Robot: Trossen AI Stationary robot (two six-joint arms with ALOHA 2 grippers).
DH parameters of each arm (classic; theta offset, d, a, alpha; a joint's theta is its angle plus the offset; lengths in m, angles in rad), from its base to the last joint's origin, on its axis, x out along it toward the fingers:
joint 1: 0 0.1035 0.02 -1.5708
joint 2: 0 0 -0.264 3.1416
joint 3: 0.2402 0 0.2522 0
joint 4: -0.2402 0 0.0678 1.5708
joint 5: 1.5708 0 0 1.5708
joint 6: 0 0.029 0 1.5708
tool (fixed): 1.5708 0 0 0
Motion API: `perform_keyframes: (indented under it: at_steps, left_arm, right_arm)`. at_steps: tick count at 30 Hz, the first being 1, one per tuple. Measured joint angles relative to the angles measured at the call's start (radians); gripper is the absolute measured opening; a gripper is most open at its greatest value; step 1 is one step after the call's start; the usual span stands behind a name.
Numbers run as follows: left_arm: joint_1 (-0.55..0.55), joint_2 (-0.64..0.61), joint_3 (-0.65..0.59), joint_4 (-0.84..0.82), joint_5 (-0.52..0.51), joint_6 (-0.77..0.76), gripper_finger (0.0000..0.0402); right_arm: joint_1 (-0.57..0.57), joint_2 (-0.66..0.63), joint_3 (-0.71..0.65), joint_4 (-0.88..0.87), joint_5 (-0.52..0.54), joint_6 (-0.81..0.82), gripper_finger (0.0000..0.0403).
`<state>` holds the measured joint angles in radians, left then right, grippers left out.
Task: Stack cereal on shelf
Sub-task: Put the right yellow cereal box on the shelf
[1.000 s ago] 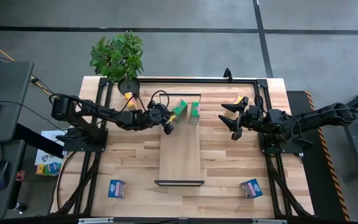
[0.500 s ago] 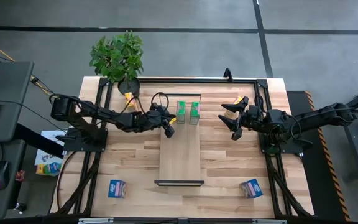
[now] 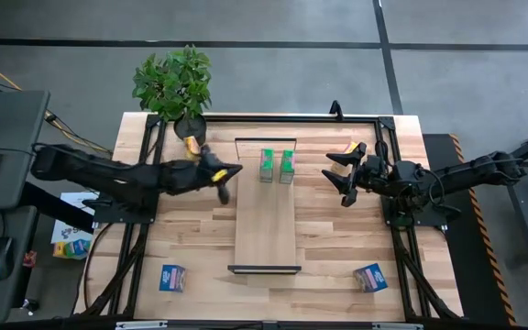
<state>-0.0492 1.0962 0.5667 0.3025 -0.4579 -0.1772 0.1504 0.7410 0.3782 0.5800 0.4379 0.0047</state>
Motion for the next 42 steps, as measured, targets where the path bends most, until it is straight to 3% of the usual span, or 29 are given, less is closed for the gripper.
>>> perform_keyframes:
  at_steps: [6, 12, 15, 18, 21, 26, 30, 33, 37, 42]
  left_arm:
    - [-0.045, -0.170, -0.162, 0.212, 0.061, 0.069, 0.0000]
    - [-0.043, -0.236, -0.179, 0.216, 0.048, 0.070, 0.0000]
    - [-0.043, -0.244, -0.179, 0.211, 0.048, 0.070, 0.0000]
    - [-0.043, -0.244, -0.179, 0.208, 0.048, 0.070, 0.0000]
    - [-0.044, -0.244, -0.179, 0.200, 0.048, 0.067, 0.0000]
    - [-0.044, -0.244, -0.179, 0.188, 0.050, 0.066, 0.0000]
    - [-0.044, -0.244, -0.179, 0.187, 0.079, 0.058, 0.0000]
    - [-0.044, -0.244, -0.179, 0.187, 0.104, 0.058, 0.0000]
    - [-0.044, -0.244, -0.179, 0.187, 0.128, 0.057, 0.0000]
    - [-0.044, -0.244, -0.179, 0.188, 0.132, 0.057, 0.0000]
  right_arm:
    - [0.000, 0.018, 0.000, 0.061, -0.010, 0.032, 0.0241]
    - [-0.024, 0.139, 0.006, 0.243, 0.031, 0.042, 0.0241]
    - [-0.060, 0.179, 0.071, 0.191, 0.093, 0.042, 0.0241]
    - [-0.091, 0.194, 0.190, -0.056, 0.160, 0.072, 0.0241]
    - [-0.121, 0.215, 0.353, -0.476, 0.266, 0.189, 0.0241]
    - [-0.170, 0.299, 0.566, -1.165, 0.395, 0.548, 0.0241]
    - [-0.199, 0.357, 0.619, -1.560, 0.449, 0.949, 0.0241]
    - [-0.209, 0.381, 0.570, -1.716, 0.515, 1.267, 0.0241]
    - [-0.210, 0.403, 0.450, -1.685, 0.542, 1.590, 0.0241]
    - [-0.232, 0.406, 0.360, -1.612, 0.512, 1.650, 0.0241]
